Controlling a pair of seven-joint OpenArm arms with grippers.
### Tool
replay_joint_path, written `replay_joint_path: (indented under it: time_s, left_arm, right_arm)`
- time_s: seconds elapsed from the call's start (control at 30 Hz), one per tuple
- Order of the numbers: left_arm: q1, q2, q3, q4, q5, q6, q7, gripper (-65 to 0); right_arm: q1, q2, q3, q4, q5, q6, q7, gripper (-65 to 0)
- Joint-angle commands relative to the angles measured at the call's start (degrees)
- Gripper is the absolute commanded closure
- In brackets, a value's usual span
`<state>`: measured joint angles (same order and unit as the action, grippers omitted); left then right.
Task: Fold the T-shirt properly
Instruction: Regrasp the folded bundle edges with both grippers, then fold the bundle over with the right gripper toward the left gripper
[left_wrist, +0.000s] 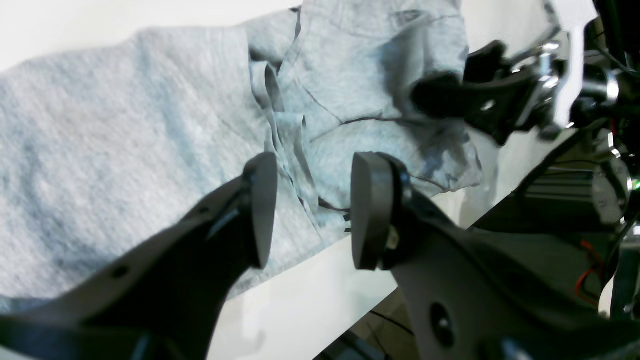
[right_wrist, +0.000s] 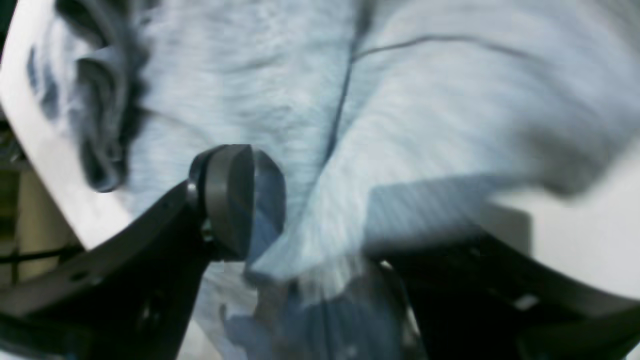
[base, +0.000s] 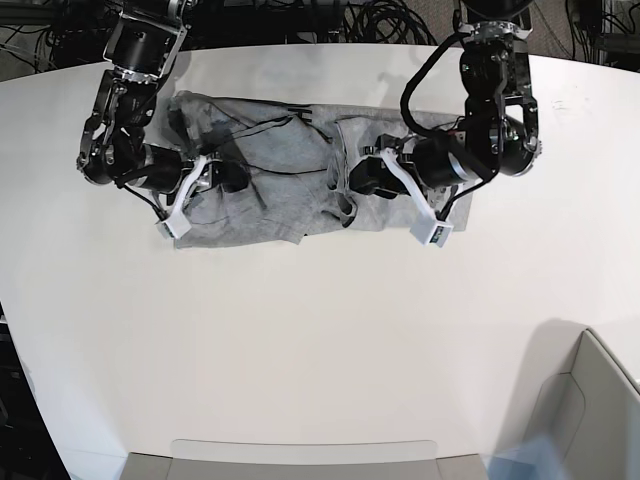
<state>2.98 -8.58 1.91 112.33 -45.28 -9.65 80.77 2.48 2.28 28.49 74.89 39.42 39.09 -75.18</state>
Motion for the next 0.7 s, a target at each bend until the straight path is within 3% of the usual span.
replay_joint_path:
  time_s: [0.0,0.07,0.23,0.27,0.53,0.67]
  left_arm:
    - [-0.7,-0.2,0.1,0.9,-1.2,0.1,-0.8,-25.3]
    - [0.0,-0.2,-0.1,0.9,-1.2,0.2,-0.8,-25.3]
    - [0.5,-0.5,-0.5,0.9,-1.2,0.3,-0.8,-25.3]
    - [0.5,-0.9,-0.6,0.9,-1.4,0.3,-0.8,-25.3]
    - [0.3,-1.0,-1.2,0.9,-1.1,0.5,-0.8,-25.3]
    - [0.5,-1.0,-6.7,0.9,-1.1,0.2,-0.8,-25.3]
  right_arm:
    - [-1.2,0.3,-0.9,-0.6,-5.4,0.9,-4.8,-32.5]
    - [-1.4,0.3,-1.8,-0.6,-5.4,0.9,-4.8,-29.0]
    - [-1.7,0.7,-1.4,-0.5,-5.4,0.9,-4.8,-2.3]
    - [-1.6,0.7,-1.4,-0.4,-5.4,0.9,-4.8,0.0]
    - [3.5,6.5,2.3,-0.1,-5.4,0.9,-4.8,0.0]
    - [6.4,9.5,2.9,0.1,-5.4,0.9,-4.6,0.0]
